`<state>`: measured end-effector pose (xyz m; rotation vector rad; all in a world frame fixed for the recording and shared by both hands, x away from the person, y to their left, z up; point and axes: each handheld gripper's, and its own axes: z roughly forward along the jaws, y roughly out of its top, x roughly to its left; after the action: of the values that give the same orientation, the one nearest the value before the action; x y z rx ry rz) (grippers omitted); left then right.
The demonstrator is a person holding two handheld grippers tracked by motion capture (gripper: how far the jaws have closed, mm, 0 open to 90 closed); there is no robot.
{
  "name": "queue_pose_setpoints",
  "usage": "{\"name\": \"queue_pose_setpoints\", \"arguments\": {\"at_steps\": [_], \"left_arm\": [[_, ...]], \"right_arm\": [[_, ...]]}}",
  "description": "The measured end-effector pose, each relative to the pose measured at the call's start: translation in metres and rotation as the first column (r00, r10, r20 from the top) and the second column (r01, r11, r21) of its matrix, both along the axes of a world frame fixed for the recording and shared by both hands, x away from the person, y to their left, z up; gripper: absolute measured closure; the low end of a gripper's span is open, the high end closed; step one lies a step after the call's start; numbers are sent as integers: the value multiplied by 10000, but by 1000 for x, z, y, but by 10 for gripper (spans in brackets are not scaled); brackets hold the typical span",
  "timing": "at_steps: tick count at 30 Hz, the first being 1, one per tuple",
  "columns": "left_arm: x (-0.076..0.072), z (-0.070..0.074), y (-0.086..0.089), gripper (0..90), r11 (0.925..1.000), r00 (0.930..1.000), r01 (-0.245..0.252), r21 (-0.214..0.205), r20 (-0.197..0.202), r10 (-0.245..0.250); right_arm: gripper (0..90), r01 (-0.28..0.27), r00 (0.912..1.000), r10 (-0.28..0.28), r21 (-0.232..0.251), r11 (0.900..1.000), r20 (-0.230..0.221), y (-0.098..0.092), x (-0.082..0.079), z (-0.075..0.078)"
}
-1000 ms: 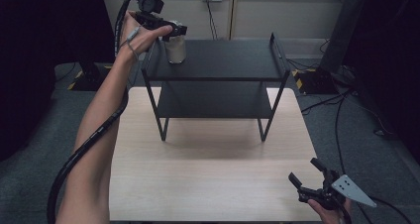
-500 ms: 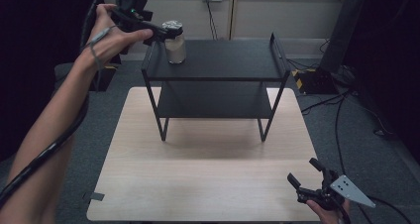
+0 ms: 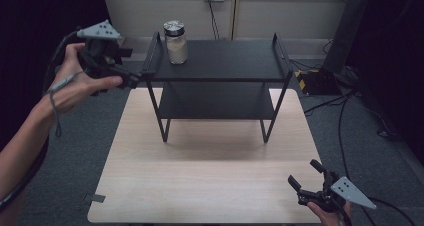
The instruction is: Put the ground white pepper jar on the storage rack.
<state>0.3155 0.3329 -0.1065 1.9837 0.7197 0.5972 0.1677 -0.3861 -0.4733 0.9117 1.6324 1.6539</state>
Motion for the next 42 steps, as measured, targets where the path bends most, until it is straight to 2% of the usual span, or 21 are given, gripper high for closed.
{"name": "queue_pose_setpoints", "arguments": {"at_steps": [1, 3, 5, 14, 16, 17, 20, 22, 23, 25, 27, 29, 31, 33, 34, 35, 36, 38, 39, 40, 42], "left_arm": [[-4, -7, 3, 32, 9999, 10000, -19, -105, -47, 19], [-9, -17, 5, 32, 10000, 9999, 80, 19, -77, -80], [-12, -28, 9, 32, 9997, 9996, 180, -173, -222, -184], [-22, -70, 4, 35, 9968, 9964, 717, 356, -477, -699], [-22, -73, 3, 35, 9964, 9960, 749, 385, -517, -728], [-20, -79, 5, 36, 9964, 9942, 826, 211, -702, -810], [-20, -82, 4, 38, 9961, 9947, 800, 382, -682, -773], [-19, -85, 6, 38, 9964, 9937, 819, 209, -788, -800], [-19, -86, 5, 38, 9964, 9946, 759, 387, -739, -728], [-19, -86, 5, 38, 9965, 9948, 720, 418, -753, -687], [-20, -87, 3, 38, 9961, 9961, 636, 618, -653, -596], [-19, -88, 4, 38, 9965, 9954, 677, 492, -714, -641], [-20, -88, 1, 39, 9952, 9962, 643, 745, -637, -596], [-18, -90, 2, 39, 9957, 9946, 724, 576, -792, -677], [-19, -90, -1, 39, 9944, 9954, 708, 778, -695, -655], [-19, -90, -1, 39, 9941, 9955, 719, 808, -682, -665], [-15, -94, 4, 39, 9957, 9924, 885, 270, -882, -858], [-15, -95, 5, 40, 9963, 9927, 853, 145, -873, -837], [-16, -96, 2, 41, 9959, 9946, 793, 439, -698, -761], [-16, -96, 2, 41, 9959, 9946, 793, 439, -698, -761], [-14, -98, 3, 41, 9960, 9931, 851, 263, -828, -826]], "right_arm": [[23, 4, 10000, -4, 7, 10000, -11, 0, 0, 0], [23, 7, 10000, -7, -7, 10000, -19, 1, 0, 0], [23, 34, 10000, -34, -11, 10000, -82, 2, 0, 0], [23, 97, 9999, -98, -55, 9999, -112, 4, -1, 1], [23, 103, 9999, -104, -61, 9999, -105, 4, -1, 1], [23, 129, 9998, -130, -80, 9999, -122, 5, -1, 1], [23, 150, 9998, -151, -57, 9999, -142, 5, -1, 1], [23, 176, 9998, -177, -65, 9998, -117, 6, -2, 1], [23, 169, 9998, -170, -102, 9998, -112, 6, -1, 2], [23, 171, 9998, -172, -95, 9998, -120, 6, -1, 2], [23, 150, 9998, -151, -103, 9998, -162, 7, -1, 2], [23, 119, 9998, -121, -131, 9998, -173, 6, -1, 2], [23, 109, 9998, -111, -143, 9998, -159, 6, 0, 1], [23, 116, 9998, -117, -86, 9999, -171, 6, -1, 2], [23, 109, 9998, -111, -95, 9999, -150, 6, -1, 1], [24, 98, 9998, -99, -109, 9999, -150, 6, -1, 1], [24, 75, 9999, -77, -118, 9999, -150, 6, -1, 2], [24, 65, 9998, -67, -120, 9999, -165, 6, -1, 2], [24, 55, 9999, -57, -137, 9999, -136, 6, -1, 2], [24, 55, 9999, -57, -137, 9999, -136, 6, -1, 2], [24, 52, 9999, -54, -128, 9999, -139, 6, -1, 2]]}}
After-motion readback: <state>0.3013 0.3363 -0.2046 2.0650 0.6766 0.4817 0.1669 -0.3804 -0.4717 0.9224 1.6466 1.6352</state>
